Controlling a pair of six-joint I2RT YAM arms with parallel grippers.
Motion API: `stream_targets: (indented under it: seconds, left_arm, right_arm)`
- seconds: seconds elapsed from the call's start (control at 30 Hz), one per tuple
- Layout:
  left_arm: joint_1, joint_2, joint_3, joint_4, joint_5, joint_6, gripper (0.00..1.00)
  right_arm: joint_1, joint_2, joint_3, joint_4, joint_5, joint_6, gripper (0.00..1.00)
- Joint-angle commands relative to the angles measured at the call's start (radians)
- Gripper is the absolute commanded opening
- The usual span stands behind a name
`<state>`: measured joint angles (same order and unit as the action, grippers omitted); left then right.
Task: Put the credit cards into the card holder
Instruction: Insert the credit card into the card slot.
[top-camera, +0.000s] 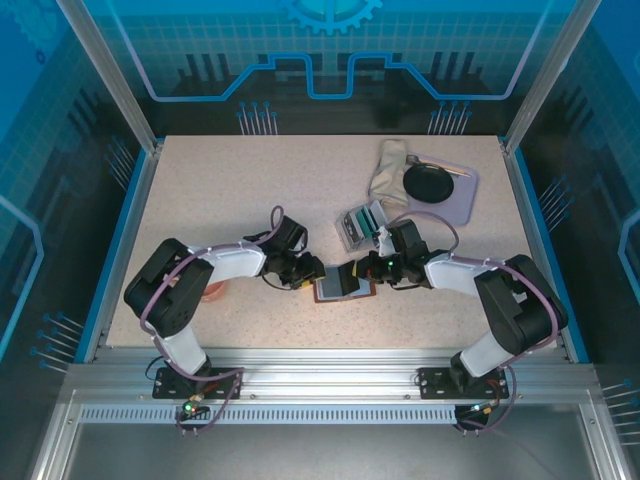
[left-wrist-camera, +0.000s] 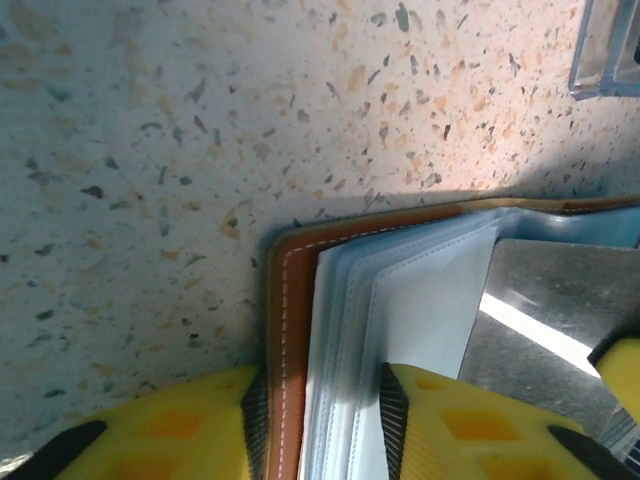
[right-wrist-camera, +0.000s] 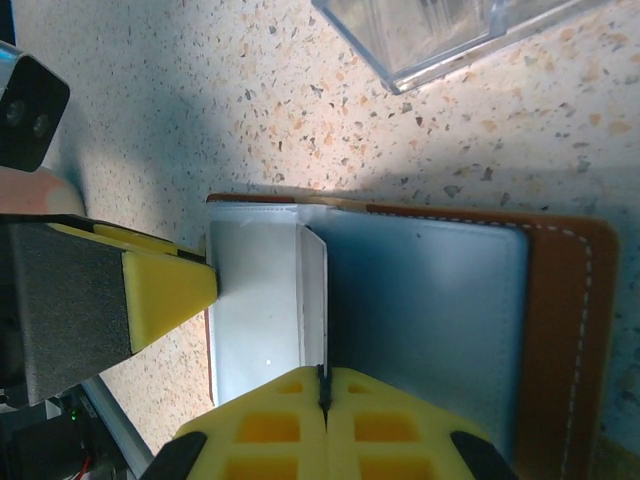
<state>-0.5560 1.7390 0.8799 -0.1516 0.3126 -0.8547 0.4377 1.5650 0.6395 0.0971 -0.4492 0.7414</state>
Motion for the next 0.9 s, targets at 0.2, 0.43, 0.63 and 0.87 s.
stream_targets:
  seconds: [0.2,0.43,0.63,0.87]
  left_arm:
    - [-0.014,0.047,0.03,-0.034,0.016,0.02,0.24]
    - [-0.014,0.047,0.034,-0.04,0.014,0.025,0.24]
    - [-0.015,0.042,0.035,-0.045,0.01,0.023,0.24]
    - [-0.014,0.033,0.031,-0.05,0.003,0.019,0.24]
  right_arm:
    - [-0.008,0.039,-0.052,0.089,-0.039,0.031,0.0]
    - [0.005,0.074,-0.054,0.133,-0.048,0.05,0.0]
    - [0.016,0.078,-0.043,0.12,-0.032,0.052,0.0]
    - [0.006,0.037,-0.052,0.025,-0.01,0.005,0.0]
